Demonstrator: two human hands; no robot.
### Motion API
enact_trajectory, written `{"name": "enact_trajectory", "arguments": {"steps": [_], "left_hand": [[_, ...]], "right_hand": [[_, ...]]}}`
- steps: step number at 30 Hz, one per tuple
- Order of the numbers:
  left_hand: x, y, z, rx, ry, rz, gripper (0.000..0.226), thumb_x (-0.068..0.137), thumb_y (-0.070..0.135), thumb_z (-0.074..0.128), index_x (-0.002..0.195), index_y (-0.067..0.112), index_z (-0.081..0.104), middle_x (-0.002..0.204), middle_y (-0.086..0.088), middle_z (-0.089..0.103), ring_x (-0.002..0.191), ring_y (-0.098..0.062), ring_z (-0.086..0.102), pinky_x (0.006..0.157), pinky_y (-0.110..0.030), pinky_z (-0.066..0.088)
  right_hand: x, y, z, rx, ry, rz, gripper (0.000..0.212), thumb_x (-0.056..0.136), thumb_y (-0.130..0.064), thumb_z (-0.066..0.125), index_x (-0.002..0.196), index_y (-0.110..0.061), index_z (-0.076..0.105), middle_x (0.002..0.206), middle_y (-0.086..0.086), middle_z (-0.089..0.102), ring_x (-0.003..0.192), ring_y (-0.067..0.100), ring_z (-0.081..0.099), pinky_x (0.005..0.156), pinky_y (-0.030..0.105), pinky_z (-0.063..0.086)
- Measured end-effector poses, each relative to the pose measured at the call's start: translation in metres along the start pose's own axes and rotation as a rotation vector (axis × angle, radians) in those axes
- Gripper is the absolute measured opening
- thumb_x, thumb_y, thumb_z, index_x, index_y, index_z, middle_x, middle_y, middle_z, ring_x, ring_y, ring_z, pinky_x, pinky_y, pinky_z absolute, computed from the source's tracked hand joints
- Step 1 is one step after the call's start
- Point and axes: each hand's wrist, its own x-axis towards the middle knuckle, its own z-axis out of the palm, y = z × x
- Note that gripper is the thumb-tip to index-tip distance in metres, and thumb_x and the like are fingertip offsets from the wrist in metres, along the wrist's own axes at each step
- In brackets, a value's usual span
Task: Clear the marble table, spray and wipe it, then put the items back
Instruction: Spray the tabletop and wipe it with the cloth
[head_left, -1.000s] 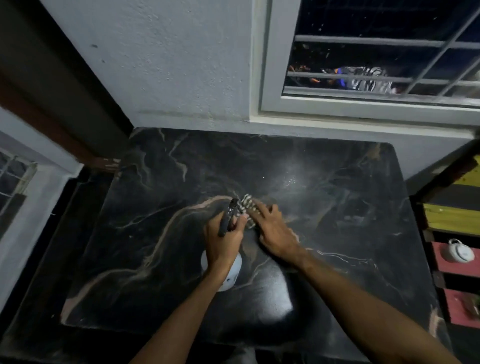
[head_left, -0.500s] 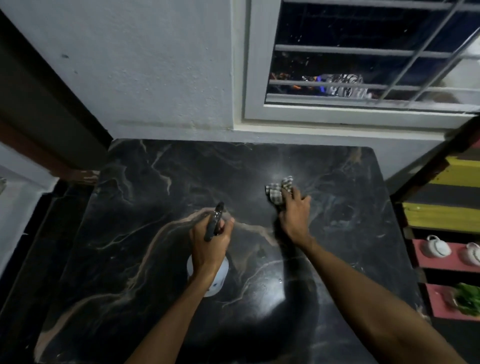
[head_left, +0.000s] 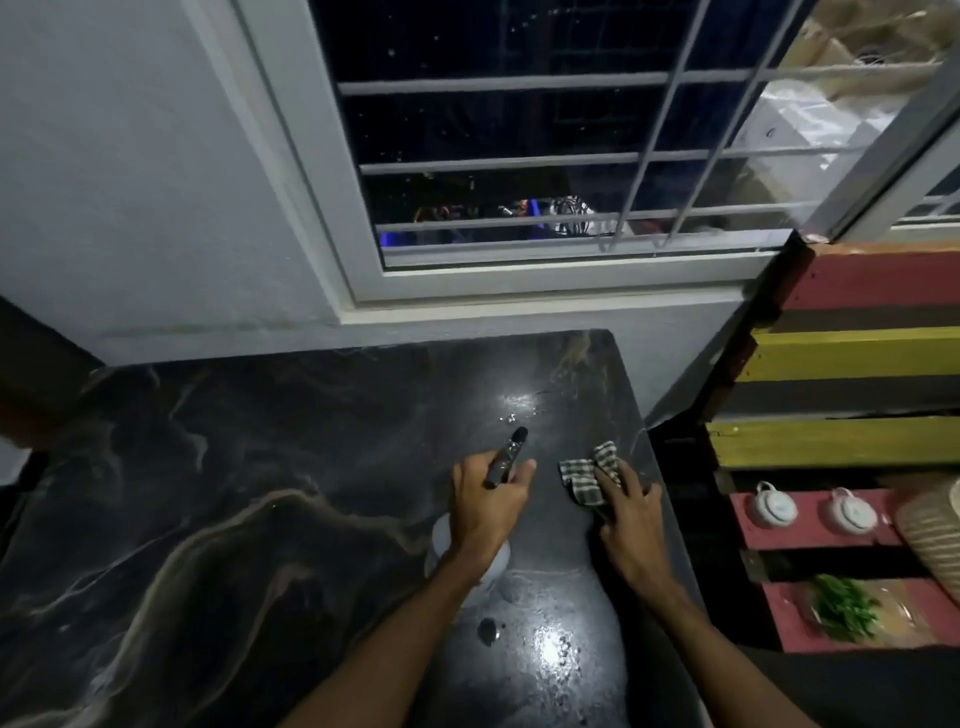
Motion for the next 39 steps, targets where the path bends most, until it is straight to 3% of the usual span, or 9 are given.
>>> {"name": "enact_trajectory", "arguments": {"steps": [7, 12, 16, 17, 21, 26, 30, 35, 39], "left_hand": [[0.013, 0.027, 0.042, 0.024, 0.088, 0.033, 0.051, 0.084, 0.023, 0.078, 0.049, 0.015, 0.041, 0.046, 0.006, 0.042, 0.045, -0.010, 0.039, 0.054, -0.030, 0.037], [0.024, 0.018, 0.024, -0.044, 0.188, -0.045, 0.041, 0.083, 0.027, 0.081, 0.053, 0.019, 0.054, 0.051, 0.007, 0.059, 0.052, -0.012, 0.058, 0.064, -0.036, 0.052], [0.035, 0.005, 0.002, -0.019, 0.288, -0.051, 0.037, 0.085, 0.024, 0.080, 0.056, 0.020, 0.057, 0.057, 0.012, 0.064, 0.054, -0.007, 0.060, 0.072, -0.041, 0.053], [0.037, 0.004, -0.004, 0.003, 0.312, -0.047, 0.037, 0.085, 0.023, 0.080, 0.056, 0.022, 0.057, 0.058, 0.014, 0.064, 0.055, -0.006, 0.061, 0.070, -0.038, 0.052], [0.053, -0.003, -0.025, 0.024, 0.377, -0.027, 0.032, 0.086, 0.017, 0.079, 0.061, 0.029, 0.063, 0.058, 0.013, 0.065, 0.062, -0.003, 0.065, 0.060, -0.027, 0.051], [0.071, -0.014, -0.037, 0.051, 0.427, 0.027, 0.032, 0.085, 0.015, 0.080, 0.059, 0.010, 0.060, 0.054, 0.003, 0.061, 0.056, -0.013, 0.061, 0.057, -0.032, 0.050], [0.080, -0.013, -0.032, 0.087, 0.398, 0.043, 0.033, 0.084, 0.013, 0.081, 0.058, 0.011, 0.060, 0.052, 0.004, 0.060, 0.058, -0.009, 0.062, 0.054, -0.013, 0.043], [0.077, -0.005, -0.018, 0.026, 0.342, 0.065, 0.032, 0.084, 0.013, 0.080, 0.059, 0.011, 0.061, 0.064, 0.005, 0.065, 0.055, -0.008, 0.060, 0.053, -0.014, 0.043], [0.067, 0.004, -0.001, -0.003, 0.273, 0.045, 0.031, 0.085, 0.013, 0.079, 0.060, 0.010, 0.061, 0.059, 0.001, 0.064, 0.053, -0.008, 0.060, 0.054, -0.018, 0.046]], "right_hand": [[0.023, -0.001, -0.015, 0.123, 0.049, 0.062, 0.080, 0.069, 0.007, 0.055, 0.144, -0.020, 0.049, 0.158, 0.004, 0.033, 0.103, 0.024, 0.037, 0.092, 0.029, 0.036], [0.049, -0.012, 0.005, 0.027, -0.111, -0.531, 0.079, 0.079, 0.000, 0.049, 0.152, -0.026, 0.037, 0.158, 0.004, 0.035, 0.103, 0.024, 0.043, 0.088, 0.037, 0.046], [0.130, -0.051, -0.001, 0.168, 0.036, -0.061, 0.059, 0.081, 0.003, 0.053, 0.136, -0.015, 0.053, 0.153, 0.015, 0.038, 0.108, 0.036, 0.045, 0.095, 0.047, 0.045], [0.135, -0.071, 0.005, 0.166, 0.041, -0.096, 0.054, 0.083, 0.001, 0.055, 0.135, -0.011, 0.053, 0.149, 0.019, 0.042, 0.109, 0.039, 0.049, 0.096, 0.047, 0.046], [0.135, -0.120, 0.037, 0.016, -0.245, -0.850, 0.067, 0.083, -0.011, 0.046, 0.150, -0.019, 0.041, 0.159, 0.008, 0.032, 0.117, 0.031, 0.042, 0.098, 0.042, 0.040], [0.209, -0.154, 0.035, 0.037, -0.081, -0.339, 0.067, 0.077, -0.008, 0.051, 0.144, -0.019, 0.046, 0.156, 0.004, 0.035, 0.115, 0.030, 0.043, 0.093, 0.036, 0.037], [0.209, -0.134, 0.032, -0.072, -0.135, -0.722, 0.077, 0.075, -0.003, 0.053, 0.148, -0.024, 0.043, 0.156, 0.001, 0.036, 0.108, 0.029, 0.044, 0.089, 0.038, 0.041], [0.242, -0.031, -0.015, -0.057, 0.100, -0.059, 0.063, 0.079, -0.007, 0.062, 0.140, -0.018, 0.051, 0.150, 0.011, 0.041, 0.113, 0.038, 0.045, 0.096, 0.044, 0.042], [0.182, -0.028, -0.004, -0.021, 0.014, -0.313, 0.069, 0.079, -0.003, 0.055, 0.145, -0.019, 0.046, 0.154, 0.011, 0.037, 0.104, 0.030, 0.042, 0.092, 0.042, 0.045]]}}
